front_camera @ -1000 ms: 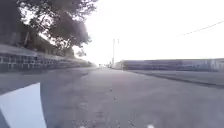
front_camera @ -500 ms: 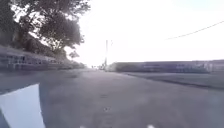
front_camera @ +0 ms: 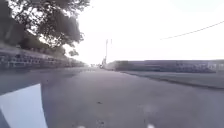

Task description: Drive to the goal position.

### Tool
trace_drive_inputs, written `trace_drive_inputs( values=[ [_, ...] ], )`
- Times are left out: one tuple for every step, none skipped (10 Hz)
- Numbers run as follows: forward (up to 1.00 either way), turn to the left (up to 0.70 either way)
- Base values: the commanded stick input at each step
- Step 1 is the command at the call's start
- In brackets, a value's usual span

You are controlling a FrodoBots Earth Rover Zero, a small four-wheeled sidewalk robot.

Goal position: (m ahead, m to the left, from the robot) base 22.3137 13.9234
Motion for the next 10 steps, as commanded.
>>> trace_drive_inputs(
  values=[
    [0.7, 0.27],
    [0.7, 0.27],
    [0.7, 0.0],
    [0.7, 0.0],
    [0.7, 0.0],
    [0.7, 0.0],
    [0.7, 0.0],
    [0.7, 0.0],
    [0.7, 0.0],
    [0.7, 0.0]
  ],
)
